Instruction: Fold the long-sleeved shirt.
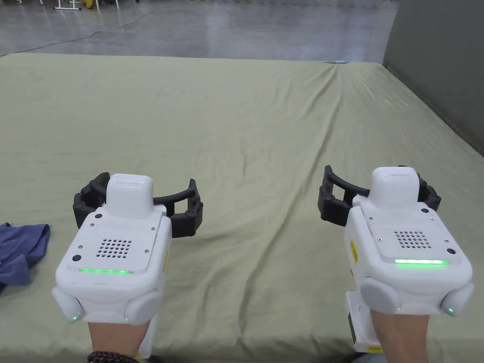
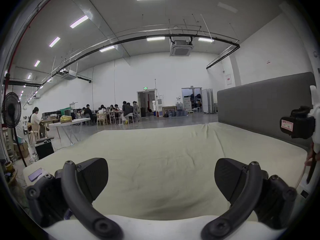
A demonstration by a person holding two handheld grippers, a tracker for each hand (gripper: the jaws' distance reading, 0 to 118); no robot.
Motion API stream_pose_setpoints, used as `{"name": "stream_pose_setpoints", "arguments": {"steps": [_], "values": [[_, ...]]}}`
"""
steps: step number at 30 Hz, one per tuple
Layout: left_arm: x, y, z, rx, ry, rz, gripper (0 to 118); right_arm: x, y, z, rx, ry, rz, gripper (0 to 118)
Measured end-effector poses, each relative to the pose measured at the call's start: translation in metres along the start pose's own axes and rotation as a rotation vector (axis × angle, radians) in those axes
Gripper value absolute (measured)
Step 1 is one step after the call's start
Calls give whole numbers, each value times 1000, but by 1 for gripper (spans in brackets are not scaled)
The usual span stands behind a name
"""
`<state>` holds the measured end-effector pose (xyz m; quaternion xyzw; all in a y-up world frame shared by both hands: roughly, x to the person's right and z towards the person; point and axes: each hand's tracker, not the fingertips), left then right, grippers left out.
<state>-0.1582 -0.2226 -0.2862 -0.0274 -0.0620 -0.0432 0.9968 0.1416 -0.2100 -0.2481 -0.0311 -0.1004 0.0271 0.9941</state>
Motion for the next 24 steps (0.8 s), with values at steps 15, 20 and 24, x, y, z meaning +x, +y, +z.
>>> {"name": "stream_pose_setpoints", "arguments": {"steps": [15, 20, 24], "values": [[6, -2, 11, 42, -5, -14, 117, 1, 0, 8, -7, 28, -9, 102], [3, -2, 14, 32, 0, 11, 117, 2, 1, 10, -1, 24, -6, 102], [2, -4, 16, 26, 5, 13, 117, 3, 1, 11, -3, 21, -10, 102]]}}
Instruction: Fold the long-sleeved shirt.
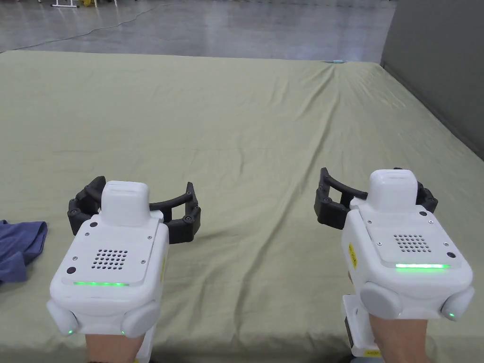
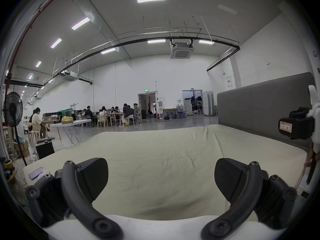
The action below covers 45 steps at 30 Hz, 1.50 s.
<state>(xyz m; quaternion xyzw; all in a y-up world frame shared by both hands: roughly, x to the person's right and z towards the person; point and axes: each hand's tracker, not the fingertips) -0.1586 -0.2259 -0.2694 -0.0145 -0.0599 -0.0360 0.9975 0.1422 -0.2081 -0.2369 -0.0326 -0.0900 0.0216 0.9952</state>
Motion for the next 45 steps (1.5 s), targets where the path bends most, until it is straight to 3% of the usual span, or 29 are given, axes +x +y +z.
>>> {"name": "stream_pose_setpoints", "arguments": {"steps": [8, 45], "values": [[-4, -1, 2, -10, -29, 61, 117, 3, -1, 1, -1, -14, 1, 102], [-3, -4, 2, -5, -17, 26, 117, -2, -5, -3, -19, -10, 20, 102]]}}
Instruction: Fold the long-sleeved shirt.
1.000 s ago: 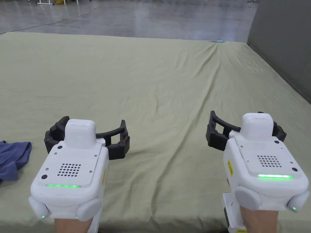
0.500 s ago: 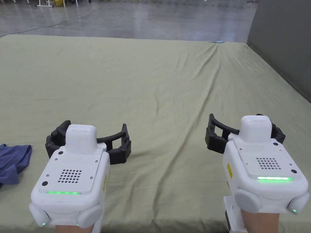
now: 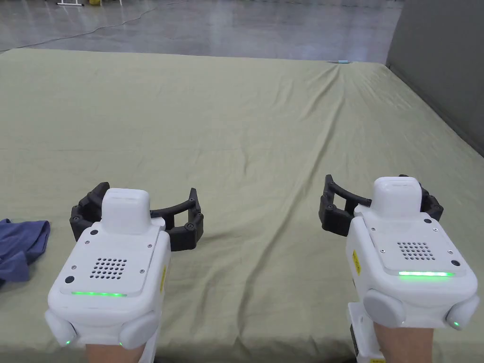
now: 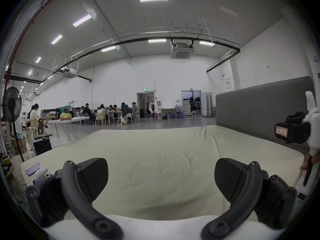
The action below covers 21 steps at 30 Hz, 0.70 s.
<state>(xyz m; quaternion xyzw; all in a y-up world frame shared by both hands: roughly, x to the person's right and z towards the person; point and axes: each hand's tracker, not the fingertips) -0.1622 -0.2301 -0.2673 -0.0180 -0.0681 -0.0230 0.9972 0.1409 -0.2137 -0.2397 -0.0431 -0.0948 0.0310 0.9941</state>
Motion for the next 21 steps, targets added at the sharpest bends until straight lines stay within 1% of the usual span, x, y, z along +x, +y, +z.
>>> {"name": "stream_pose_setpoints", "arguments": {"steps": [17, 19, 21], "values": [[1, -3, -1, -8, 4, -8, 117, -1, -1, -2, -24, -4, -1, 102], [0, -3, -1, -9, 2, -7, 117, -1, 1, -3, -52, -22, -19, 102], [0, -3, -1, -9, 6, -4, 117, -1, 4, -8, -115, -56, -67, 102]]}}
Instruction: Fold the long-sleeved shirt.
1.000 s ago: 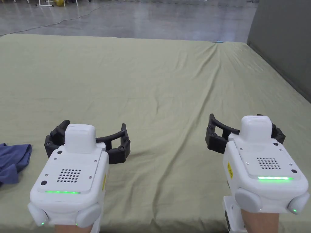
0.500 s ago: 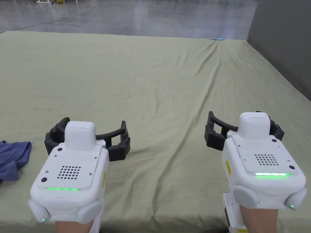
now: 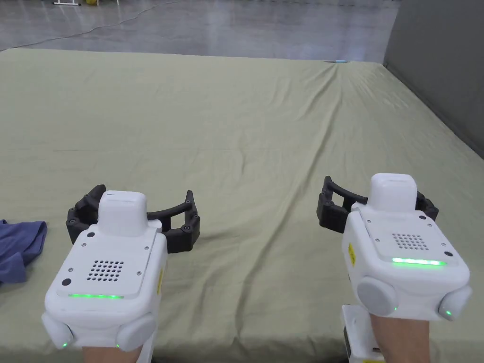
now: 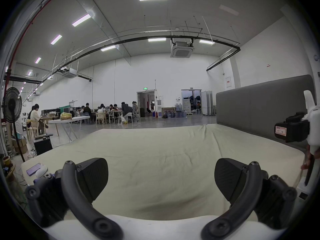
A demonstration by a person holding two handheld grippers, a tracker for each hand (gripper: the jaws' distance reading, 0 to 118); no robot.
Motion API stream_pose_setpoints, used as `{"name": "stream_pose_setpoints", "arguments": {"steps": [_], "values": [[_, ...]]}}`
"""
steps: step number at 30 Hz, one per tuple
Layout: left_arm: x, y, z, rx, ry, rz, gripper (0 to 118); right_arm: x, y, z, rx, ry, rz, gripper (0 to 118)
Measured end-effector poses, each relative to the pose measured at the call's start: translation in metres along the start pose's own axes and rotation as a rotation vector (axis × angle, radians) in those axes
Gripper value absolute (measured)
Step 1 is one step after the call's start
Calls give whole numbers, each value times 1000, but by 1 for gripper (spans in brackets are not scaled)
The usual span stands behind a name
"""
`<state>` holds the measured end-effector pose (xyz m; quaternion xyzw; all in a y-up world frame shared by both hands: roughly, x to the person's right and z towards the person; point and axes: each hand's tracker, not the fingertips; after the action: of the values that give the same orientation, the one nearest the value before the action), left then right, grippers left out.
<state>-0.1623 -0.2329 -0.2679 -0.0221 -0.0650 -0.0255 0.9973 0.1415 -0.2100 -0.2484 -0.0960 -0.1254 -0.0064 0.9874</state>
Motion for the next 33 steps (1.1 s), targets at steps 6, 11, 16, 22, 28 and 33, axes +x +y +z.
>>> {"name": "stream_pose_setpoints", "arguments": {"steps": [6, 11, 16, 22, 28, 33], "values": [[-1, 2, 0, 3, 2, -1, 117, -4, 17, -9, -168, -116, -136, 102], [-1, 2, -1, 6, 5, -4, 117, -7, 24, -5, -200, -101, -114, 102], [-1, 1, -1, -2, 2, -2, 117, -20, 23, 0, -151, -130, -24, 102], [0, -1, -2, -7, 4, -10, 117, -17, 23, -4, -153, -109, -83, 102], [-2, 0, -2, -6, 13, -1, 117, -1, 23, -2, -184, -67, -136, 102], [-3, -1, -1, -3, 6, 11, 117, 11, 16, 14, 154, -40, -222, 102]]}}
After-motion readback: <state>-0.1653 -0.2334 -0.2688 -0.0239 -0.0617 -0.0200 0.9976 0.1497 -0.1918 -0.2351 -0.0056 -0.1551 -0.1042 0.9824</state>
